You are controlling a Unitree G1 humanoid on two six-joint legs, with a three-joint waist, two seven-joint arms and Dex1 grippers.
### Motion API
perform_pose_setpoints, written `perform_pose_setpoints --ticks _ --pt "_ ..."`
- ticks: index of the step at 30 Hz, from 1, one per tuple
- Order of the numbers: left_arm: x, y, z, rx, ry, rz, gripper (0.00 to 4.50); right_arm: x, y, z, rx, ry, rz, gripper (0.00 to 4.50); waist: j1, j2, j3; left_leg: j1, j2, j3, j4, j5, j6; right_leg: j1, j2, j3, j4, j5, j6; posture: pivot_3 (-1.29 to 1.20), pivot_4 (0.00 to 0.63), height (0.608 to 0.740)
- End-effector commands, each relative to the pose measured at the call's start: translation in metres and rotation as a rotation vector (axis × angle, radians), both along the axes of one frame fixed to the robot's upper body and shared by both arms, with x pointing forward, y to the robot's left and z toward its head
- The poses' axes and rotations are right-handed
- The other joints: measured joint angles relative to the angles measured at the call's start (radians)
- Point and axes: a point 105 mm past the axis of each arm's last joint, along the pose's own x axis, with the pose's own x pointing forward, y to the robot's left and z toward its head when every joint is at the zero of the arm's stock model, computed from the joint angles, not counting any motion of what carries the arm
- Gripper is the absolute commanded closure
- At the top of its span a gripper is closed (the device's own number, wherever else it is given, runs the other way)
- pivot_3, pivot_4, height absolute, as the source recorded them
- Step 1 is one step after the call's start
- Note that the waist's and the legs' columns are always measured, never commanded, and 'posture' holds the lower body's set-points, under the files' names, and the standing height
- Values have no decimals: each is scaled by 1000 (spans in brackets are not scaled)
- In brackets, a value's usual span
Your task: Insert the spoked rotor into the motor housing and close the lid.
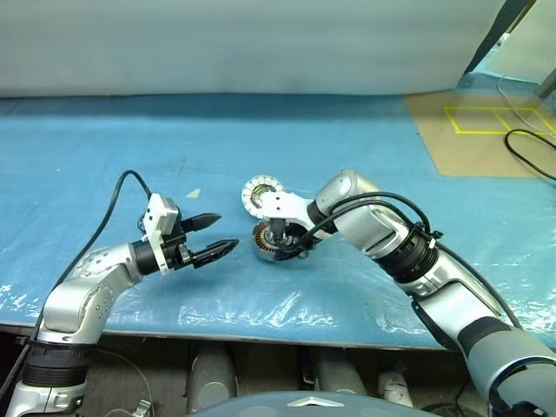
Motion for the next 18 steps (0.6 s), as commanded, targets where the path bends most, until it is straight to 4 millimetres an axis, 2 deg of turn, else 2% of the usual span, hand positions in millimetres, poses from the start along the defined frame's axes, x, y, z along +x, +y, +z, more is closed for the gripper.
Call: perform_pose_setpoints --ticks 1,5,10,15,18 --pt "-7 -5 8 -8 -26 -17 0 -7 7 -11 -14 47 -15 2615 -1 0 0 2 0 0 0 0 0 1 0 0 0 0 0 0 150 740" --pt "-8 -3 7 -1 -23 -4 0 -2 6 -23 -47 42 -78 2615 -1 0 0 9 0 0 -2 -1 1 7 0 1 0 -1 1 0 150 740" --pt "-7 -3 7 1 -25 4 0 -14 11 -25 -76 80 -70 2615 1 0 0 25 -1 0 -6 -2 2 20 0 2 0 -7 11 0 150 740" --pt "-6 -4 5 2 -29 7 0 -16 10 -22 -105 83 -72 2615 3 0 0 24 -2 0 -7 -2 2 20 0 4 -1 -9 14 0 150 740" --pt "-5 -5 6 -4 -31 7 0 -18 10 -21 -114 91 -81 2615 2 -1 0 22 -2 0 -8 -2 -3 19 0 6 -4 -7 10 0 150 740"
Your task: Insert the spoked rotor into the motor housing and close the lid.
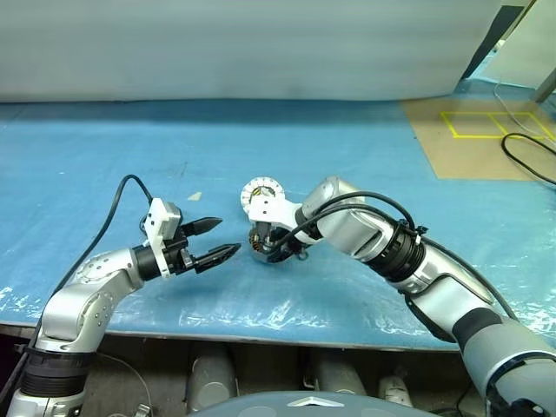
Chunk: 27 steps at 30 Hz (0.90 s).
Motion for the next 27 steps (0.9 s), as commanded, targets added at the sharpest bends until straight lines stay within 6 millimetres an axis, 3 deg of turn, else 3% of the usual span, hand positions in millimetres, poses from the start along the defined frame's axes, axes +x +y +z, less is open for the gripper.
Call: perform_pose_setpoints --ticks 1,10,21,26,27 --pt "1 -3 8 -7 -44 -5 0 -13 2 -14 -31 94 -4 2615 0 0 0 -1 0 0 -2 0 -1 0 0 0 -2 0 0 0 150 740" --pt "4 -4 7 -5 -48 -9 0 -18 22 -15 10 96 14 2615 -7 -2 -2 1 0 3 -9 -1 -3 0 2 -1 -10 0 -1 0 150 740" --pt "4 0 6 6 -42 -10 0 -31 18 -23 27 126 38 2615 -6 -3 -2 2 0 3 -11 -1 -4 1 2 -1 -12 0 -1 0 150 740" --pt "5 -2 5 9 -42 -17 0 -29 8 -26 23 100 53 1085 -3 -3 -2 1 0 3 -11 -2 -5 0 2 0 -13 0 -1 0 150 740" --pt "5 -3 4 9 -42 -19 0 -29 6 -26 24 100 58 1085 -2 -3 -2 1 0 3 -11 -2 -5 0 2 0 -13 0 -1 0 150 740"
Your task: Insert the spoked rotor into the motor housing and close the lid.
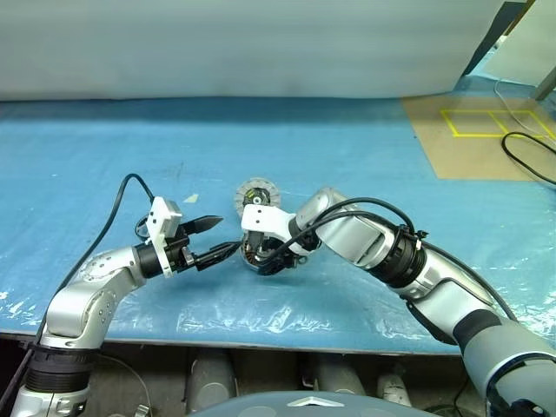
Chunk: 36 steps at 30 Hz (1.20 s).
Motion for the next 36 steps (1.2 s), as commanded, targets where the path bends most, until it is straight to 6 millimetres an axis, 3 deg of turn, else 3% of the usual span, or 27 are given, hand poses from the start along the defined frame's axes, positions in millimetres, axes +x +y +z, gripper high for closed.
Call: perform_pose_setpoints --ticks 1,12,21,23,25,27,30,33,36 --pt "0 -4 7 3 -41 -28 0 -13 -9 -17 -33 71 34 1085 3 0 0 0 0 0 0 0 0 0 0 0 0 0 0 0 150 740" --pt "8 -9 8 2 -58 -53 0 -21 -28 15 66 7 93 1085 30 0 0 -6 -1 0 0 0 0 -3 0 0 -3 0 0 0 150 740" --pt "9 -13 6 -4 -55 -71 0 -4 -4 42 242 -50 -3 1085 25 0 0 -5 0 0 0 0 0 -4 0 0 0 0 0 0 150 740" --pt "8 -14 7 -4 -54 -75 0 11 10 99 291 -55 -17 1085 19 2 3 -6 -1 0 1 0 0 -5 0 0 0 0 0 0 150 740" --pt "7 -14 7 -6 -51 -78 0 14 9 142 350 -52 -20 1085 12 4 5 -13 -2 1 5 0 0 -13 0 2 5 1 0 0 150 740" --pt "4 -14 7 -9 -46 -85 0 18 -5 150 380 -67 -27 1085 22 -1 2 -20 0 -1 7 1 0 -18 2 1 5 1 -1 0 150 740" --pt "-4 -17 10 -29 -41 -114 0 25 -33 154 488 -111 -60 1085 45 -15 -6 -15 2 -2 2 -1 -2 -9 4 -3 -2 1 -1 0 150 740" --pt "-12 -20 11 -24 -36 -144 0 29 -63 153 595 -203 -97 1085 53 -9 -3 -20 0 -2 4 -1 -2 -10 2 -4 -5 4 3 0 150 740" --pt "-18 -22 14 -13 -31 -180 0 24 -95 135 656 -203 -187 1085 58 -8 -2 -26 1 -3 5 0 -1 -17 2 -4 1 4 4 0 150 740"
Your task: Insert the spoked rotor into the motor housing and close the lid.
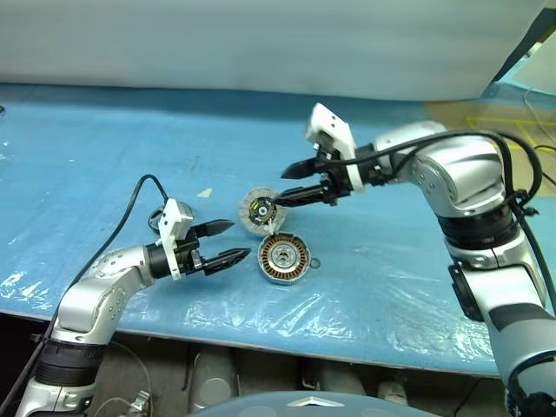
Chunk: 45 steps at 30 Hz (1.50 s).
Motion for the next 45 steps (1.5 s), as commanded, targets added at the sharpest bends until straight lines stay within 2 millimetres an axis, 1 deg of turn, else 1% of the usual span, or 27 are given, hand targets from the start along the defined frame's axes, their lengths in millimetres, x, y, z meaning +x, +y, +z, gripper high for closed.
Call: perform_pose_setpoints --ticks 1,4,5,6,8,9,12,13,16,20,24,27,32,36,40,45 --pt "-8 -3 13 -1 -36 -56 0 -13 -27 8 82 -90 -52 1085 -1 0 0 0 1 0 0 0 0 0 1 0 0 0 0 0 150 740" --pt "-10 -5 14 6 -41 -78 0 -21 -47 -13 112 -47 -163 1085 -7 2 0 4 2 -1 -1 -1 -1 2 2 -1 0 0 0 0 150 740" --pt "-10 -5 14 10 -41 -88 0 -25 -51 -20 93 -55 -176 1085 -10 2 0 6 2 -1 -1 -1 -1 2 2 0 0 -3 -4 0 150 740" --pt "-11 -6 14 12 -39 -98 0 -30 -54 -28 65 -85 -184 1085 -12 3 -1 5 2 0 -1 0 -1 2 2 1 -1 -3 -4 0 150 740" --pt "-12 -8 13 10 -33 -112 0 -39 -54 -42 54 -91 -200 1085 -15 3 -1 9 2 1 1 0 -1 3 2 2 0 -3 -4 0 150 740" --pt "-12 -10 11 10 -28 -124 0 -43 -56 -54 47 -85 -225 1085 -15 3 -1 11 2 1 1 0 -1 4 2 3 0 -3 -4 0 150 740" --pt "-11 -13 10 8 -22 -140 0 -50 -58 -75 37 -68 -265 1085 -12 3 -1 15 2 2 1 -1 0 8 2 4 -1 -3 -4 0 150 740" --pt "-11 -14 10 6 -20 -143 0 -50 -59 -83 29 -63 -274 1085 -12 3 -1 16 1 3 0 -1 0 9 2 5 -1 -3 -3 0 150 740" --pt "-9 -16 10 8 -17 -156 0 -50 -53 -100 9 -61 -250 1085 -15 3 -1 18 0 3 0 -1 0 10 1 6 -1 -3 -3 0 150 740" --pt "-7 -17 11 11 -18 -158 0 -45 -51 -117 -14 -70 -258 1085 -22 4 -1 18 0 3 -2 -1 0 10 2 6 -2 -3 -3 0 150 740" --pt "-7 -17 10 10 -18 -155 0 -41 -46 -129 -20 -61 -248 1085 -28 4 -1 17 0 3 -3 -1 0 10 1 6 -4 -3 -3 0 150 740" --pt "-8 -17 9 10 -17 -151 0 -39 -47 -138 -49 -63 -242 1085 -29 4 -1 17 0 3 -3 -1 0 10 2 6 -4 -3 -3 0 150 740" --pt "-7 -18 8 9 -16 -144 0 -43 -40 -143 -52 -53 -194 1085 -29 4 -1 17 0 3 -3 -1 1 10 2 6 -4 -3 -3 0 150 740" --pt "-7 -19 7 8 -14 -140 0 -39 -36 -149 -80 -72 -147 1085 -30 4 -1 18 0 3 -3 -2 2 11 1 6 -4 -3 -3 0 150 740" --pt "-7 -18 6 13 -18 -134 0 -37 -27 -158 -103 -85 -99 1085 -31 4 -1 18 0 3 -3 -2 2 11 2 6 -4 -3 -3 0 150 740" --pt "-6 -17 7 17 -22 -118 0 -34 -25 -168 -139 -108 -67 1085 -31 3 -1 18 0 3 -3 -2 2 11 1 6 -4 -3 -3 0 150 740"
